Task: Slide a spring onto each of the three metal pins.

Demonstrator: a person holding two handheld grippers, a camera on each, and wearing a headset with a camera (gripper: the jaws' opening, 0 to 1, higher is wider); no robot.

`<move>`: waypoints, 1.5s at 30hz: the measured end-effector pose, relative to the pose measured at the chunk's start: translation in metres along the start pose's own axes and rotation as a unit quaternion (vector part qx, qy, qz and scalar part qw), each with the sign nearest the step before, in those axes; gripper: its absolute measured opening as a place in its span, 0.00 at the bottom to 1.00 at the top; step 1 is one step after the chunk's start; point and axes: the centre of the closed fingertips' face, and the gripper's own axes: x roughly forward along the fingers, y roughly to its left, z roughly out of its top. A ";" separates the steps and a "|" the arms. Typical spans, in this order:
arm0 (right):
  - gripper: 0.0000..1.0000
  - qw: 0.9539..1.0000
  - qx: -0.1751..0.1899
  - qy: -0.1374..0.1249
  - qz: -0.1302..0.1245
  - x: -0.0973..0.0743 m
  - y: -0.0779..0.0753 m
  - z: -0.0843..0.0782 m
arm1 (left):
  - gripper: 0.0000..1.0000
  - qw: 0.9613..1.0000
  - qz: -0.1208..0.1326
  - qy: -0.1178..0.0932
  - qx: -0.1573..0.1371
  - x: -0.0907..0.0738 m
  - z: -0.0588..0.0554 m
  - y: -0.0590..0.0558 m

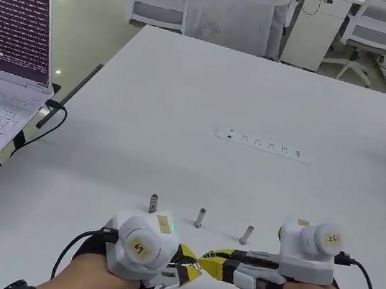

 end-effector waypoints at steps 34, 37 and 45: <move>0.21 0.992 -0.105 0.075 -0.010 -0.025 0.001 0.005 | 0.02 1.000 -0.016 -0.021 0.015 0.008 0.024 -0.006; 0.20 0.989 -0.119 0.085 -0.008 -0.029 0.002 0.007 | 0.02 0.999 -0.020 -0.024 0.018 0.009 0.028 -0.008; 0.19 0.983 -0.145 0.111 -0.002 -0.036 0.000 0.010 | 0.02 0.999 -0.031 -0.028 0.027 0.011 0.033 -0.014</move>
